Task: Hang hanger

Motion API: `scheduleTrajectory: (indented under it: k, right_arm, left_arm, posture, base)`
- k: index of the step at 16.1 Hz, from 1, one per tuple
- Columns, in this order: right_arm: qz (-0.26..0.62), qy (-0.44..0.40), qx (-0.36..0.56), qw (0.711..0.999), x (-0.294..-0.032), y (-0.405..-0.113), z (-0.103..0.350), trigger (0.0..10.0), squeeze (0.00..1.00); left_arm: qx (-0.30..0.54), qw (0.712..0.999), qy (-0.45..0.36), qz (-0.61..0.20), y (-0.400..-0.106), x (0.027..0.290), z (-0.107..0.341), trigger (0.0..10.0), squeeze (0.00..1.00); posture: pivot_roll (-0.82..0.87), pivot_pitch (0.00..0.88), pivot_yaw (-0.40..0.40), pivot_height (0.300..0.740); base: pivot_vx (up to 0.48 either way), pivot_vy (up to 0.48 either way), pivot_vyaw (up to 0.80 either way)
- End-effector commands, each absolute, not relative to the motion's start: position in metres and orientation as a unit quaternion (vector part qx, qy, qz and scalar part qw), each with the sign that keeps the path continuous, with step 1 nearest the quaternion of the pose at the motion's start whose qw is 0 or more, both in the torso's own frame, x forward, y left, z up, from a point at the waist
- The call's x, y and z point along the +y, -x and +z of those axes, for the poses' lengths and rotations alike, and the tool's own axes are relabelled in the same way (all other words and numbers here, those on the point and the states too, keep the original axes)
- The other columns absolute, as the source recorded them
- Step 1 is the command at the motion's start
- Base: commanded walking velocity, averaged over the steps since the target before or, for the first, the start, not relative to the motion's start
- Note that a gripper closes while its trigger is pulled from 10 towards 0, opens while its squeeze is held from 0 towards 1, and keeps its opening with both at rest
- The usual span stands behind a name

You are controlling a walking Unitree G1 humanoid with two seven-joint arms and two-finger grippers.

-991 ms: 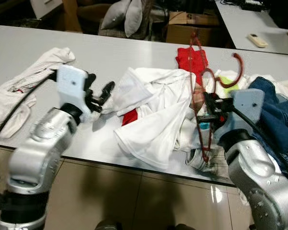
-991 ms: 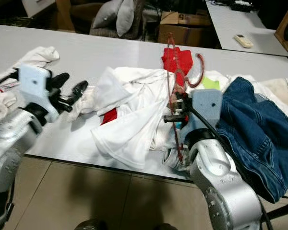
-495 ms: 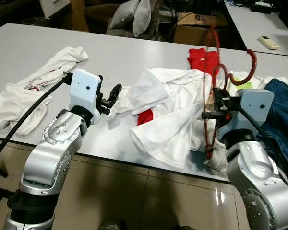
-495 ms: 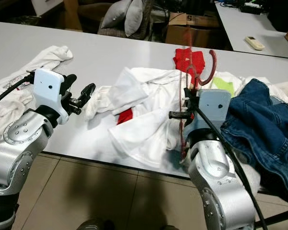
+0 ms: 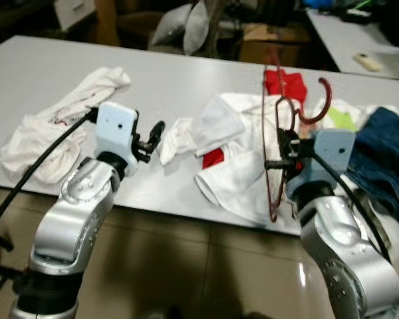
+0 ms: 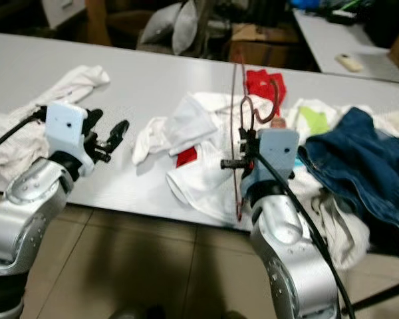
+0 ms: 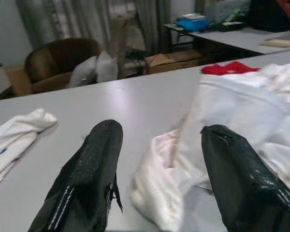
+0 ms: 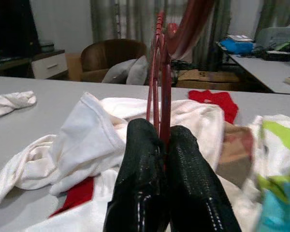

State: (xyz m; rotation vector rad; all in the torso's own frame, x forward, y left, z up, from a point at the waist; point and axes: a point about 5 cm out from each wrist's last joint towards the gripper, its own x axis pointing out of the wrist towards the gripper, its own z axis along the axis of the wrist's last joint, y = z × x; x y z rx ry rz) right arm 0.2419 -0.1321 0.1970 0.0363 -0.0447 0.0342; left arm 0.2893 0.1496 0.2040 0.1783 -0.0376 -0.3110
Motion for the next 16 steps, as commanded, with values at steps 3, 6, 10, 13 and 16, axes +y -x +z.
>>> scheduleTrajectory:
  k: [3,6,10,13,16]
  right_arm:
    - [0.018,-0.004,-0.030,0.999,-0.134,-0.241,0.199,10.0,0.00]
    - [0.027,-0.010,-0.036,0.999,-0.132,-0.247,0.202,10.0,0.00]
    - [0.024,-0.017,-0.011,1.000,-0.131,-0.242,0.192,10.0,0.00]
    - [0.032,-0.005,0.002,0.999,-0.132,-0.241,0.186,10.0,0.00]
    - [0.044,0.008,-0.005,0.999,-0.132,-0.246,0.189,10.0,0.00]
  left_arm:
    - [-0.020,0.985,-0.092,-0.148,-0.288,0.150,0.205,10.0,0.00]
    - [-0.022,0.986,-0.090,-0.141,-0.290,0.151,0.204,10.0,0.00]
    - [-0.020,0.987,-0.082,-0.140,-0.293,0.149,0.204,10.0,0.00]
    - [-0.011,0.988,-0.078,-0.134,-0.288,0.149,0.197,10.0,0.00]
    - [-0.012,0.988,-0.075,-0.133,-0.290,0.147,0.197,10.0,0.00]
  posture:
    - [0.03,0.050,0.019,0.740]
    - [0.02,0.041,0.017,0.740]
    - [0.02,0.055,0.018,0.740]
    - [0.01,0.052,-0.002,0.740]
    - [0.01,0.050,-0.006,0.740]
  base:
    - [0.000,0.355,0.00]
    - [0.000,0.356,0.00]
    - [0.000,0.356,0.00]
    - [0.000,0.356,0.00]
    - [0.000,0.355,0.00]
